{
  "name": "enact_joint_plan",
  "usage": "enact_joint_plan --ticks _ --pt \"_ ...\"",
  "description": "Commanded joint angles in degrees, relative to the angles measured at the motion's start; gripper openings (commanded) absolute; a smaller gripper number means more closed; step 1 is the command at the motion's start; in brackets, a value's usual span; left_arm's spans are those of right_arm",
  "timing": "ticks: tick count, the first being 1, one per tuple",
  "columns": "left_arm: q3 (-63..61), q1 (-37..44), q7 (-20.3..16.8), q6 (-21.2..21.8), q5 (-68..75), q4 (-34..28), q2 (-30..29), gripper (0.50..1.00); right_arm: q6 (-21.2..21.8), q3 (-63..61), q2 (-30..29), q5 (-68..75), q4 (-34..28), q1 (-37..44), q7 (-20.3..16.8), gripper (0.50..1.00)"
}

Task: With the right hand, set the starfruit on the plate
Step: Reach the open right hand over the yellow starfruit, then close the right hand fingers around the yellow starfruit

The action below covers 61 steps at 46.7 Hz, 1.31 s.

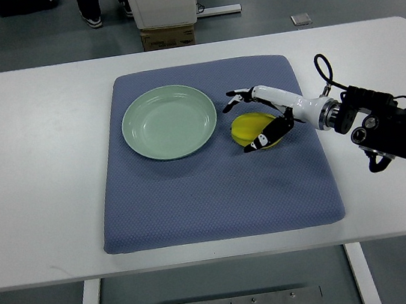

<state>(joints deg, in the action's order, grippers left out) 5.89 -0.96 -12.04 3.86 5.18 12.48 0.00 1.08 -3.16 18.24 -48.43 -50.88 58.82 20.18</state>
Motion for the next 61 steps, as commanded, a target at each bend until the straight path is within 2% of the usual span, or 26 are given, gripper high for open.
enact_joint_plan --ticks 1,12,21,30,40,55,61 --pt "0.0 0.0 0.0 0.0 -0.1 0.0 0.0 1.000 -0.1 0.0 -0.5 0.0 0.2 0.0 -0.5 1.000" --pt "0.0 0.0 0.0 0.0 0.0 0.0 0.0 1.000 -2.0 0.0 -1.7 0.0 1.1 -0.1 -2.9 0.998" --pt "0.0 0.0 0.0 0.0 -0.1 0.0 0.0 1.000 -2.1 0.0 -2.7 0.0 3.2 -0.5 -3.2 0.985" --pt "0.0 0.0 0.0 0.0 0.0 0.0 0.0 1.000 -2.1 0.0 -3.1 0.0 4.6 -0.8 -3.1 0.912" --pt "0.0 0.0 0.0 0.0 0.0 0.0 0.0 1.000 -2.1 0.1 -3.2 0.0 4.7 -1.1 -2.9 0.893" --pt "0.0 0.0 0.0 0.0 0.0 0.0 0.0 1.000 -2.1 0.1 -3.2 0.0 4.8 -1.4 -2.5 0.820" --pt "0.0 0.0 0.0 0.0 0.0 0.0 0.0 1.000 -2.1 0.1 -3.2 0.0 4.9 -1.6 -2.5 0.765"
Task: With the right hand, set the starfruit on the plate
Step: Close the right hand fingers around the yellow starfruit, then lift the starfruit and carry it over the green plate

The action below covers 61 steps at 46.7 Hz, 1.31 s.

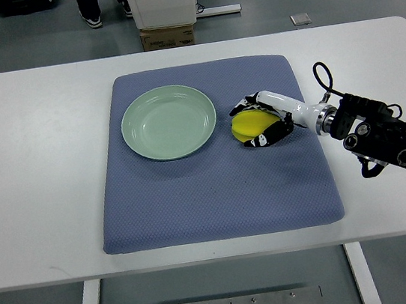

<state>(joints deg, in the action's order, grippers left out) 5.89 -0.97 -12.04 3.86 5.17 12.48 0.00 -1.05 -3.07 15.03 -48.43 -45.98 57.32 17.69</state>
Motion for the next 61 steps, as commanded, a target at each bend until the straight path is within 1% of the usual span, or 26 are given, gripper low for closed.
enact_joint_plan --ticks 1,6,8,13,15,22,35,42,61 --pt "0.0 0.0 0.0 0.0 -0.1 0.0 0.0 1.000 0.0 0.0 0.0 0.0 0.0 -0.1 0.0 0.757" --pt "0.0 0.0 0.0 0.0 -0.1 0.0 0.0 1.000 0.0 -0.1 -0.1 0.0 0.4 -0.2 0.0 0.703" --pt "0.0 0.0 0.0 0.0 0.0 0.0 0.0 1.000 -0.1 -0.1 -0.3 0.0 0.6 -0.2 0.1 0.669" --pt "0.0 0.0 0.0 0.0 0.0 0.0 0.0 1.000 0.0 -0.1 -0.4 0.2 1.1 -0.2 0.8 0.554" --pt "0.0 0.0 0.0 0.0 0.0 0.0 0.0 1.000 0.0 -0.2 -0.4 0.4 1.2 -0.2 0.9 0.500" --pt "0.0 0.0 0.0 0.0 0.0 0.0 0.0 1.000 0.0 -0.4 -0.3 0.6 1.2 0.5 1.6 0.500" --pt "0.0 0.0 0.0 0.0 0.0 0.0 0.0 1.000 0.1 -0.5 -0.4 1.8 1.1 4.6 1.8 0.500" --pt "0.0 0.0 0.0 0.0 0.0 0.0 0.0 1.000 0.4 -0.5 -1.3 2.1 1.2 6.3 1.8 0.500" --pt "0.0 0.0 0.0 0.0 0.0 0.0 0.0 1.000 1.4 -0.4 -7.5 2.2 1.2 10.1 1.1 0.500"
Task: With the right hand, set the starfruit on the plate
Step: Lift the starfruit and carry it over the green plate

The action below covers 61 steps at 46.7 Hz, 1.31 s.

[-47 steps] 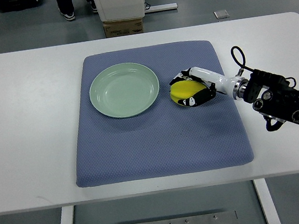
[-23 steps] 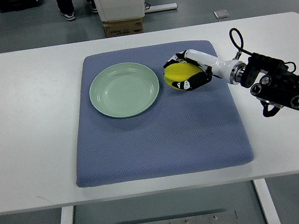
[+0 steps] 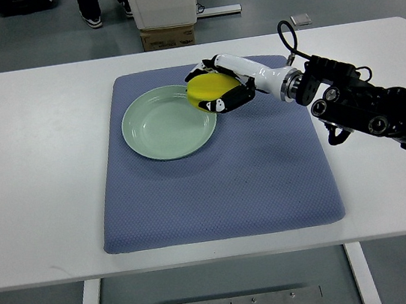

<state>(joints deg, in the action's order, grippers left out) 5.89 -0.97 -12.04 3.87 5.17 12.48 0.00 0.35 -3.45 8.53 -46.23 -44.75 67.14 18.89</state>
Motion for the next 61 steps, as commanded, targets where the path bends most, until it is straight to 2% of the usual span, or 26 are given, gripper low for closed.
enact_joint_plan --ticks 1,19,31,38,61 --pt "0.0 0.0 0.0 0.0 0.0 0.0 0.0 1.000 0.0 0.0 -1.3 0.0 0.0 0.6 -0.1 0.500" --pt "0.0 0.0 0.0 0.0 0.0 0.0 0.0 1.000 0.0 2.6 -8.5 -0.1 3.7 2.4 -1.8 0.500" --pt "0.0 0.0 0.0 0.0 0.0 0.0 0.0 1.000 0.0 3.4 -8.5 -0.1 8.2 2.9 -5.1 0.500" --pt "0.0 0.0 0.0 0.0 0.0 0.0 0.0 1.000 0.0 3.4 -8.5 0.0 8.6 2.8 -6.6 0.500" --pt "0.0 0.0 0.0 0.0 0.0 0.0 0.0 1.000 0.4 3.4 -8.5 1.6 6.8 2.5 -5.9 0.500"
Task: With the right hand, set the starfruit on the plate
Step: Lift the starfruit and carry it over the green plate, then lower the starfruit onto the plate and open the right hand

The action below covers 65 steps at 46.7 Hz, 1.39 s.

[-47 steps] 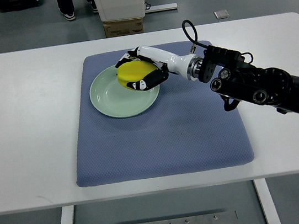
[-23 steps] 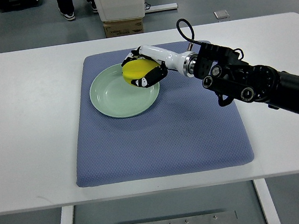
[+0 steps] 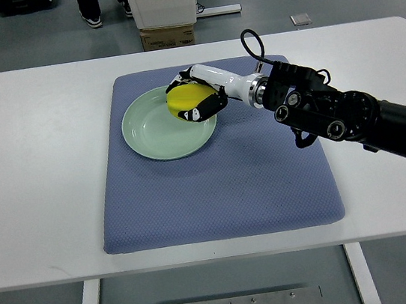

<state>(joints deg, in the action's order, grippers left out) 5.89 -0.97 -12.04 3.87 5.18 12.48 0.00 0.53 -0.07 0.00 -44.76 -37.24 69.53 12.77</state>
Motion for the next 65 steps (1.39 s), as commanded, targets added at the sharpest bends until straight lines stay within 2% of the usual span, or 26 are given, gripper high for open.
enact_joint_plan --ticks 1,20,29,40,49,52,56,60,65 --pt "0.0 0.0 0.0 0.0 0.0 0.0 0.0 1.000 0.3 0.0 0.0 0.1 -1.1 0.1 0.3 0.500" --pt "0.0 0.0 0.0 0.0 0.0 0.0 0.0 1.000 1.2 0.0 0.0 0.1 -2.5 -0.2 0.6 0.500" --pt "0.0 0.0 0.0 0.0 -0.1 0.0 0.0 1.000 1.5 0.7 0.0 0.1 -2.5 -0.3 -1.3 0.500" --pt "0.0 0.0 0.0 0.0 -0.1 0.0 0.0 1.000 1.9 0.8 0.0 0.1 -2.6 -0.4 -5.5 0.500" --pt "0.0 0.0 0.0 0.0 0.0 0.0 0.0 1.000 2.7 0.8 0.0 0.7 -2.6 -0.4 -6.4 0.500" --pt "0.0 0.0 0.0 0.0 0.0 0.0 0.0 1.000 2.7 0.8 0.0 1.8 -2.6 -0.4 -6.5 0.558" --pt "0.0 0.0 0.0 0.0 -0.1 0.0 0.0 1.000 2.7 0.8 0.0 2.7 -2.6 -0.4 -6.8 0.671" --pt "0.0 -0.1 0.0 0.0 0.0 0.0 0.0 1.000 2.7 0.7 0.0 2.9 -2.6 -0.4 -6.9 0.763" --pt "0.0 0.0 0.0 0.0 0.0 0.0 0.0 1.000 2.7 0.8 0.0 2.9 -2.6 -0.4 -6.9 0.822"
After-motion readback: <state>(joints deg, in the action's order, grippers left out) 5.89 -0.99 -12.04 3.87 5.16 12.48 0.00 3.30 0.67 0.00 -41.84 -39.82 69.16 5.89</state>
